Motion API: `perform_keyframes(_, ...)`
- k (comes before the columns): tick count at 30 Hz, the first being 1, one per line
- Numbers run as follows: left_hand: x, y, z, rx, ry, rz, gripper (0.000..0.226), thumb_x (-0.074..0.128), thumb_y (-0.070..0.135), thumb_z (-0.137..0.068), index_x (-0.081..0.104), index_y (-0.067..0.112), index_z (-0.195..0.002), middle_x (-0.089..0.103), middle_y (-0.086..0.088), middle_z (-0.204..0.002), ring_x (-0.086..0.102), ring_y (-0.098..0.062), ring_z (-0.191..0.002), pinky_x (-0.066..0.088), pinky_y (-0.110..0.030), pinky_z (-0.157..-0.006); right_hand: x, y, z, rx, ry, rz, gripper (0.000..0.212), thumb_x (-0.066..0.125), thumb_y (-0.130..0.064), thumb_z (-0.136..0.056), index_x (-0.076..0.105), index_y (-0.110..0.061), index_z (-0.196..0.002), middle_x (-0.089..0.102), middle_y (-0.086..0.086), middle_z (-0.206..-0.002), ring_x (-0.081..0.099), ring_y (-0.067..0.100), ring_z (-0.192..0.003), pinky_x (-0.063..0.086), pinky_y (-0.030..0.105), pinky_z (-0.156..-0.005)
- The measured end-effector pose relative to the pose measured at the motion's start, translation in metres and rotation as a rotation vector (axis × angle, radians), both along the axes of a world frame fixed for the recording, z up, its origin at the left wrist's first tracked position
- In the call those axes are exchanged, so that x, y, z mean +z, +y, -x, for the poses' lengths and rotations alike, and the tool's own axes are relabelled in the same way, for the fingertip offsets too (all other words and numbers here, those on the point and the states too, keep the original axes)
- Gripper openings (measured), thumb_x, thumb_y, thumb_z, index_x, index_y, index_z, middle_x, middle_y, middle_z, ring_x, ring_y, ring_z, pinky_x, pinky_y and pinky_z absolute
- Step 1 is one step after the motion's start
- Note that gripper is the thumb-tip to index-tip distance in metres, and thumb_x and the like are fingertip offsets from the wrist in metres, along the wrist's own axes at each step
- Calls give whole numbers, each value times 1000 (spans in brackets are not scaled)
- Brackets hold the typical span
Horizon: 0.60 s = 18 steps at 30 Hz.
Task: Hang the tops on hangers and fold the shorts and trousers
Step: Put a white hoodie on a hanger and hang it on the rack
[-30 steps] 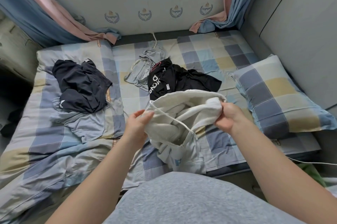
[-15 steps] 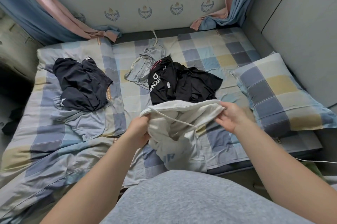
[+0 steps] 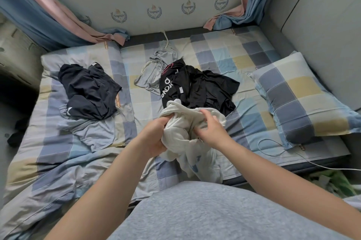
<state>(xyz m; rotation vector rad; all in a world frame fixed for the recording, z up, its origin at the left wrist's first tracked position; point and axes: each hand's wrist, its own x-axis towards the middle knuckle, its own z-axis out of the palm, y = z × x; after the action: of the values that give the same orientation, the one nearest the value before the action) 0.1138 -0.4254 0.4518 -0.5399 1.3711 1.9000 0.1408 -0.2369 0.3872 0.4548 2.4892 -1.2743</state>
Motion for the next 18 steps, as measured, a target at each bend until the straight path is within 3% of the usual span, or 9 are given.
perform_keyframes(2, 1, 1, -2, -56, 0, -10, 29, 43, 16, -104, 65, 3, -119, 72, -13, -88, 70, -23, -77, 58, -30, -61, -1, -1, 6, 0, -23, -86, 55, 61, -34, -88, 45, -37, -140, 56, 0, -118, 61, 25, -104, 53, 41, -90)
perform_keyframes(4, 1, 1, -3, -74, -2, -27, 30, 44, 18, -104, 65, 2, -118, 72, -14, -89, 70, -23, -76, 59, -30, -60, -3, 0, 11, -6, 3, -205, 12, 56, -32, -92, 64, -25, -99, 63, -1, -92, 62, 27, -91, 52, 38, -77)
perform_keyframes(5, 1, 0, -3, -60, -9, -26, 29, 45, 18, -103, 66, 2, -117, 72, -14, -87, 70, -23, -74, 58, -30, -58, -4, 3, 14, -50, 26, -213, 20, 53, -31, -96, 61, -19, -81, 61, 0, -80, 61, 28, -83, 48, 36, -69)
perform_keyframes(7, -1, -4, 1, -6, -25, -10, 29, 45, 19, -103, 66, 2, -114, 72, -14, -85, 71, -23, -70, 58, -31, -56, -6, 14, 18, -274, 16, -1, 37, 49, -29, -101, 57, -12, -69, 59, 4, -70, 59, 28, -65, 46, 33, -59)
perform_keyframes(9, -5, -12, 5, 49, -31, -3, 31, 44, 22, -103, 67, 2, -113, 73, -14, -86, 71, -24, -72, 59, -32, -61, -7, 32, 22, -594, -87, 317, 42, 45, -30, -104, 56, -11, -69, 59, 5, -68, 51, 19, -48, 40, 25, -50)
perform_keyframes(11, -9, -18, 7, 110, -34, -13, 33, 46, 26, -103, 65, 2, -117, 72, -14, -90, 69, -25, -78, 58, -36, -71, -9, 56, 16, -805, -232, 499, 42, 40, -35, -106, 55, -13, -74, 60, 3, -69, 48, 16, -50, 38, 23, -50)
perform_keyframes(13, -12, -22, 9, 164, -52, -20, 38, 48, 29, -103, 62, 1, -125, 69, -15, -96, 67, -26, -84, 55, -39, -77, -18, 77, 4, -880, -357, 581, 38, 37, -37, -106, 56, -12, -84, 62, 4, -73, 51, 17, -57, 40, 26, -52)
perform_keyframes(18, -10, -18, 7, 158, -73, -25, 42, 49, 28, -102, 59, 0, -131, 68, -16, -95, 68, -27, -81, 58, -36, -66, -35, 86, -18, -821, -505, 746, 43, 36, -38, -108, 54, -3, -124, 67, 11, -100, 61, 23, -80, 49, 35, -66)
